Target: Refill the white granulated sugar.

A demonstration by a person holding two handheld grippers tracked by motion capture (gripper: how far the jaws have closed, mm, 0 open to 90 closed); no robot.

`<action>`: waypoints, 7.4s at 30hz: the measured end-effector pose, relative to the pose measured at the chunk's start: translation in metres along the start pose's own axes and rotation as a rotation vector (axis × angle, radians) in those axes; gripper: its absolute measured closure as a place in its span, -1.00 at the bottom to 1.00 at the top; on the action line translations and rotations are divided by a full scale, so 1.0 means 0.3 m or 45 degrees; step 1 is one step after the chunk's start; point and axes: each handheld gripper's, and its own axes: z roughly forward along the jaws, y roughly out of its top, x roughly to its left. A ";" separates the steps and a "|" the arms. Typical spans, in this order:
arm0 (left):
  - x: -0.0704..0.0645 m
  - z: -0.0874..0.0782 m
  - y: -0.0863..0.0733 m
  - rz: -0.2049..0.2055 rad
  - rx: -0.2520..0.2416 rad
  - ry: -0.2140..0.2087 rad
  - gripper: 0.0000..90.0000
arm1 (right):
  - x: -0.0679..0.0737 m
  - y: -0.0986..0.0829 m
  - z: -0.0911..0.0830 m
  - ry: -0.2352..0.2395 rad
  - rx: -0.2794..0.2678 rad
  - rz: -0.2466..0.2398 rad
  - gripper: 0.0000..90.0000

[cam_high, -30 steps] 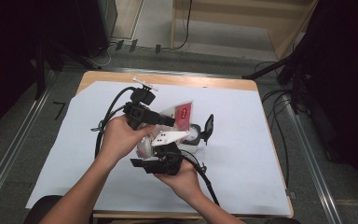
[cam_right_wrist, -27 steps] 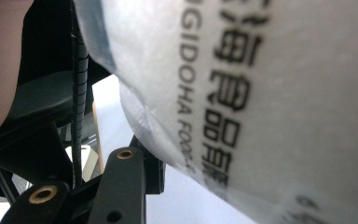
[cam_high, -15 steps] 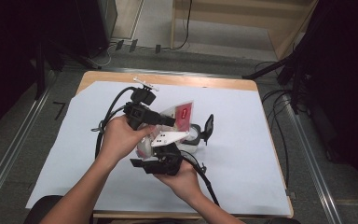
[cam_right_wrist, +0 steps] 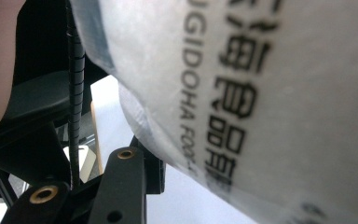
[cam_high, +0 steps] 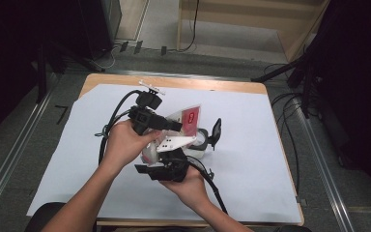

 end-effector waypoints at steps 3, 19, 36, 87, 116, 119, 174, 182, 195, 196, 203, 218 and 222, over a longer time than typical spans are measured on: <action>-0.004 -0.004 0.001 0.009 -0.008 0.001 0.58 | 0.000 0.003 -0.004 0.014 0.001 -0.002 0.38; -0.002 -0.015 -0.007 0.016 -0.019 0.021 0.56 | -0.001 0.009 0.002 0.028 0.007 -0.019 0.38; -0.002 -0.013 -0.012 0.021 -0.028 0.021 0.56 | 0.000 0.007 0.005 0.024 0.013 -0.027 0.38; 0.011 -0.020 -0.003 0.034 -0.040 0.020 0.52 | -0.019 0.022 0.008 0.036 0.027 -0.051 0.38; 0.008 -0.016 -0.005 0.037 -0.041 0.020 0.54 | -0.016 0.018 0.006 0.028 0.035 -0.047 0.38; 0.008 -0.017 -0.005 0.038 -0.036 0.022 0.54 | -0.015 0.018 0.007 0.028 0.034 -0.045 0.38; 0.005 -0.015 -0.004 0.036 -0.048 0.019 0.53 | -0.016 0.017 0.004 0.028 0.018 -0.017 0.38; 0.003 -0.016 -0.004 0.035 -0.048 0.020 0.53 | -0.011 0.016 0.005 0.018 0.022 -0.033 0.38; -0.001 -0.017 -0.004 0.039 -0.050 0.016 0.53 | -0.005 0.016 0.006 0.010 0.020 -0.041 0.39; -0.001 -0.016 -0.005 0.039 -0.053 0.018 0.53 | -0.005 0.016 0.006 0.012 0.020 -0.041 0.39; -0.009 -0.020 -0.003 0.036 -0.054 0.023 0.52 | -0.003 0.018 0.001 0.022 0.016 -0.037 0.39; -0.011 -0.022 -0.002 0.038 -0.051 0.022 0.47 | -0.008 0.021 -0.001 0.019 0.003 -0.008 0.39; -0.011 -0.022 -0.002 0.036 -0.050 0.021 0.48 | -0.006 0.022 0.000 0.024 0.004 0.007 0.39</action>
